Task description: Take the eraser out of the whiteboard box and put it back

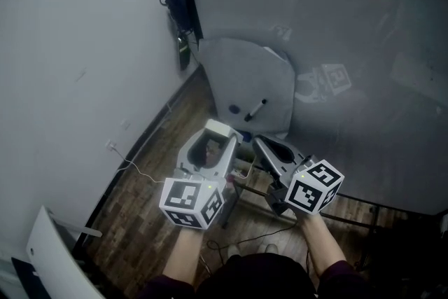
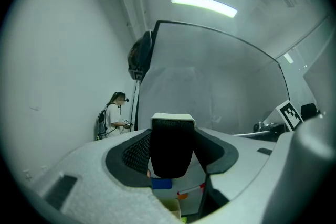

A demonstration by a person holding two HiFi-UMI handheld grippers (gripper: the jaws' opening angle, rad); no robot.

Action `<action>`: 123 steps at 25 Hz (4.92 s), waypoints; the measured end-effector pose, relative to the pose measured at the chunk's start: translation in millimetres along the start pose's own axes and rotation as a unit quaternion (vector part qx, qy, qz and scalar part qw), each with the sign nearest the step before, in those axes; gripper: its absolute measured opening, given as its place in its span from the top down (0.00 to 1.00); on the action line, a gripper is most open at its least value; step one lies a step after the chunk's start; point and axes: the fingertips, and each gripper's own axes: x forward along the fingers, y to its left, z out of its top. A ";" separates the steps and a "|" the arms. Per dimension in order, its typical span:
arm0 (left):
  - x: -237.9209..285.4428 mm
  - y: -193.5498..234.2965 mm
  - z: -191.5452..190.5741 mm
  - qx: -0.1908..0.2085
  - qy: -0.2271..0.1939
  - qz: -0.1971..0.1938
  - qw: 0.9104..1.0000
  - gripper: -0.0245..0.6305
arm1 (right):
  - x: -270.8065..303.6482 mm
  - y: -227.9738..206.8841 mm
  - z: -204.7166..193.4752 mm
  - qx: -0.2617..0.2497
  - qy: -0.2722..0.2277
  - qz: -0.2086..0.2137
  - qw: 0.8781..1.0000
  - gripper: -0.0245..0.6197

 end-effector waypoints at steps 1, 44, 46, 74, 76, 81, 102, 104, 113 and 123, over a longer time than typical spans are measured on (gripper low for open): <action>-0.6 -0.8 3.2 0.005 -0.004 0.001 1.000 0.60 | 0.0 1.3 2.7 -0.001 -0.003 0.003 1.000 0.96; -0.2 -3.5 -60.8 0.001 0.051 0.029 0.998 0.60 | -20.7 -17.4 -31.5 0.041 0.012 -0.007 0.999 0.96; 1.3 -2.9 -69.4 -0.001 0.058 0.031 0.998 0.60 | -20.9 -22.7 -38.5 0.047 0.018 -0.008 0.999 0.96; 24.0 19.9 -169.4 -0.011 0.124 0.046 0.991 0.60 | -12.2 -64.2 -106.8 0.101 0.063 -0.023 0.993 0.96; 24.9 20.2 -176.0 -0.009 0.128 0.047 0.991 0.60 | -12.0 -67.6 -111.4 0.107 0.065 -0.024 0.992 0.96; 26.9 23.2 -192.3 -0.009 0.136 0.052 0.989 0.60 | -11.7 -75.5 -122.3 0.115 0.069 -0.026 0.991 0.96; 36.7 21.0 -242.3 -0.007 0.179 0.037 0.983 0.58 | -25.9 -93.5 -140.5 0.127 0.078 -0.051 0.987 0.96; 37.9 18.8 -242.6 -0.007 0.180 0.036 0.983 0.58 | -28.8 -95.4 -140.5 0.127 0.078 -0.053 0.987 0.96; 37.2 16.1 -238.0 -0.004 0.172 0.043 0.984 0.58 | -33.0 -98.6 -140.4 0.129 0.075 -0.050 0.988 0.96; 35.3 13.2 -219.0 -0.009 0.161 0.042 0.986 0.58 | -33.4 -95.5 -130.9 0.125 0.072 -0.046 0.988 0.96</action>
